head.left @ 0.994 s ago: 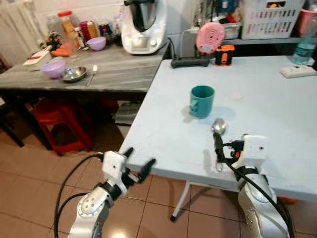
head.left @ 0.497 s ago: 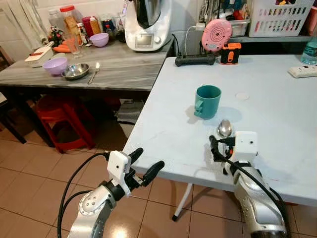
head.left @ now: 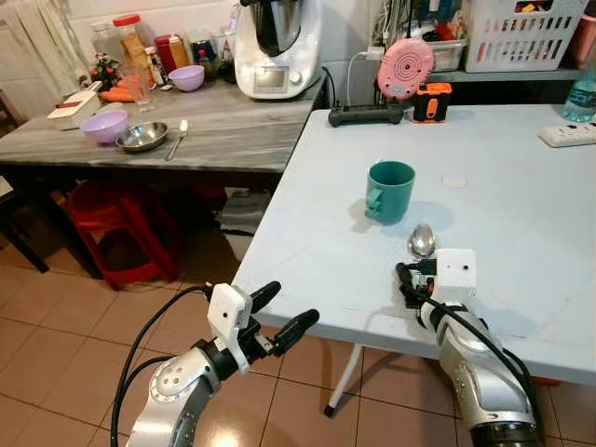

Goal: Setting the table

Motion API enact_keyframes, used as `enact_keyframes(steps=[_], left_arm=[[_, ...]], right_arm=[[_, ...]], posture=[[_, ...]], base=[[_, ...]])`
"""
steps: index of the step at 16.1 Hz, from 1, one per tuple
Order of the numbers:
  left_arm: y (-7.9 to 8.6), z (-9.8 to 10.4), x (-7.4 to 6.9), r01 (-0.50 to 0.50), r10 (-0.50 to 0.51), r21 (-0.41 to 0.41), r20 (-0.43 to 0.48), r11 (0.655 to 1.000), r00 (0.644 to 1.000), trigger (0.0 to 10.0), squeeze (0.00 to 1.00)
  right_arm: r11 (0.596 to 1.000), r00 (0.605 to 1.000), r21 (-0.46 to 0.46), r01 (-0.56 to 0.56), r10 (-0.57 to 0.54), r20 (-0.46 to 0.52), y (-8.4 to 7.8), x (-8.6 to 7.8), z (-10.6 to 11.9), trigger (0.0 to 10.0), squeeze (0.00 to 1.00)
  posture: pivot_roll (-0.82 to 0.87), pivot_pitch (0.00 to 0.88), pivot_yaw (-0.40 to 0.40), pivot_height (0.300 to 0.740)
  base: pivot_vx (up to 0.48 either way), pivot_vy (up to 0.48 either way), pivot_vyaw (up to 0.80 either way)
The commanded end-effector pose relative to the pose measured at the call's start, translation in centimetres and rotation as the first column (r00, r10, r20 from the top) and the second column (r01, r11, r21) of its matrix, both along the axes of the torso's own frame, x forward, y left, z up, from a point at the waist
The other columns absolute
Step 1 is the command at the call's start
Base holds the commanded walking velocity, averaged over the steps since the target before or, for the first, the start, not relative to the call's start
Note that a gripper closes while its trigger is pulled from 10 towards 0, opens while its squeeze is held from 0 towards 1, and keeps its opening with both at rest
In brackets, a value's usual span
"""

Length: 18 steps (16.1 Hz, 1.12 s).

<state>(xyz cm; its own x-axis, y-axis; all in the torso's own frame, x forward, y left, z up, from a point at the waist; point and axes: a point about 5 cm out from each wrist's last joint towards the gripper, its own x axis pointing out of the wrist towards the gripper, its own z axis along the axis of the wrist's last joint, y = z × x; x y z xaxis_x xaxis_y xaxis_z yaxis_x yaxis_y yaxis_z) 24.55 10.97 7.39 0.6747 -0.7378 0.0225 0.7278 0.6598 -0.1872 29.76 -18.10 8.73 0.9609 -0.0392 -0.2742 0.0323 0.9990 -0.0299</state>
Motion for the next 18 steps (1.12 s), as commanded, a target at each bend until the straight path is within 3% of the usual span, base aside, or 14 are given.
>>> enact_keyframes(steps=[1,5,8,18], left_arm=[[0.2,0.2,-0.1,0.014,-0.014,0.011,0.003,1.000,1.000,10.0,0.00],[0.2,0.1,-0.2,0.051,-0.051,0.029,-0.009,0.998,0.999,10.0,0.00],[0.5,0.1,0.0,0.054,-0.054,0.039,-0.008,0.998,0.999,10.0,0.00],[0.2,-0.1,-0.2,0.079,-0.079,0.043,-0.011,0.996,0.997,10.0,0.00]], right_arm=[[1.000,0.998,0.011,-0.003,0.004,-0.055,0.2,-0.2,-0.9,0.2,0.00],[1.000,0.997,0.017,0.009,-0.008,-0.075,-0.5,-0.2,-1.1,0.6,0.00],[1.000,0.997,0.015,0.006,-0.005,-0.078,-0.7,0.0,-1.0,0.0,0.00],[0.997,0.994,0.061,0.049,-0.042,-0.105,-0.8,-0.1,-1.5,0.0,0.00]], posture=[[-0.03,0.000,0.134,0.740],[-0.03,0.000,0.132,0.740],[-0.03,0.000,0.129,0.740],[-0.03,0.000,0.131,0.740]], base=[[0.000,0.000,0.00],[0.000,0.000,0.00],[0.000,0.000,0.00],[0.000,0.000,0.00]])
